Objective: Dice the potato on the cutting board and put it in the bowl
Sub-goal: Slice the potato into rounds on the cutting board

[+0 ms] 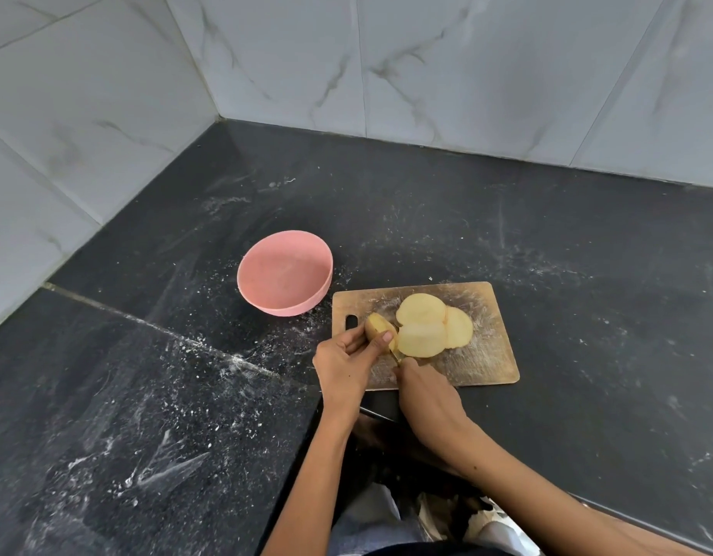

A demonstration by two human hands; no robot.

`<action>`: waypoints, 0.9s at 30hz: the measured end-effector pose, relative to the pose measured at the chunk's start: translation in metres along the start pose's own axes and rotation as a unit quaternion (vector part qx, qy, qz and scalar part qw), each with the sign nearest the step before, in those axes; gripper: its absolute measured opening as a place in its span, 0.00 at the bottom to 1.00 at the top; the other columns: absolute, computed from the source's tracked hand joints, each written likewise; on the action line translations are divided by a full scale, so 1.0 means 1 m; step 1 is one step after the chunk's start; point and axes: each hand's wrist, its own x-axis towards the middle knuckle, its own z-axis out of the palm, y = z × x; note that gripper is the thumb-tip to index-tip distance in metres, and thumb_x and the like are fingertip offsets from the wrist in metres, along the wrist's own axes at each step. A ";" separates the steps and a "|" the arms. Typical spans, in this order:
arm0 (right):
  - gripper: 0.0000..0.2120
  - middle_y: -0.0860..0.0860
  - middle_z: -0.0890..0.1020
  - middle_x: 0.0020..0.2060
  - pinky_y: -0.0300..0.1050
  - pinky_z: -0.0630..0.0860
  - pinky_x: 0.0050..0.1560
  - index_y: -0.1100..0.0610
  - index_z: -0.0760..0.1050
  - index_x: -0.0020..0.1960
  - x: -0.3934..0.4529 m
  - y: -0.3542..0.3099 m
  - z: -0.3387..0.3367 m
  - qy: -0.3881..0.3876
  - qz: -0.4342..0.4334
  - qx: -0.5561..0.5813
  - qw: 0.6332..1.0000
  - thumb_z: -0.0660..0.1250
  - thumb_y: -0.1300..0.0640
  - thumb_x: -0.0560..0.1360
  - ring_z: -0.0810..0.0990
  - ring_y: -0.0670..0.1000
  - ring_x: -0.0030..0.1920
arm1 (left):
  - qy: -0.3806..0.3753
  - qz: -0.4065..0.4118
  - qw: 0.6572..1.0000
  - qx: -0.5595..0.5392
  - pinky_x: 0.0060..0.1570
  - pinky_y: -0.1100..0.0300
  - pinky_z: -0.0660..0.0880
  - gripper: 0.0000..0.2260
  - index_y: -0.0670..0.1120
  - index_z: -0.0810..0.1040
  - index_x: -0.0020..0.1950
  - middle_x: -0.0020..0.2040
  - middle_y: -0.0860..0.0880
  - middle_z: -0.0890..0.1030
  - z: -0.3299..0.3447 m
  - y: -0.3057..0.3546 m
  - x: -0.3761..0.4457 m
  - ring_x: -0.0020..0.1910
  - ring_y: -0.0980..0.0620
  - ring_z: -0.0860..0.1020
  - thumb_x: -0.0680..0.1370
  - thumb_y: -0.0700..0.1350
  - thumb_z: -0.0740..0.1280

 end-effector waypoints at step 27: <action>0.10 0.57 0.77 0.56 0.48 0.70 0.47 0.60 0.71 0.58 0.001 0.007 -0.006 -0.030 0.014 -0.021 0.999 0.54 0.61 0.82 0.77 0.58 0.56 | -0.041 0.002 0.999 -0.029 0.52 0.59 0.80 0.18 0.37 0.80 0.60 0.50 0.43 0.85 -0.006 -0.004 0.002 0.51 0.52 0.83 0.71 0.36 0.75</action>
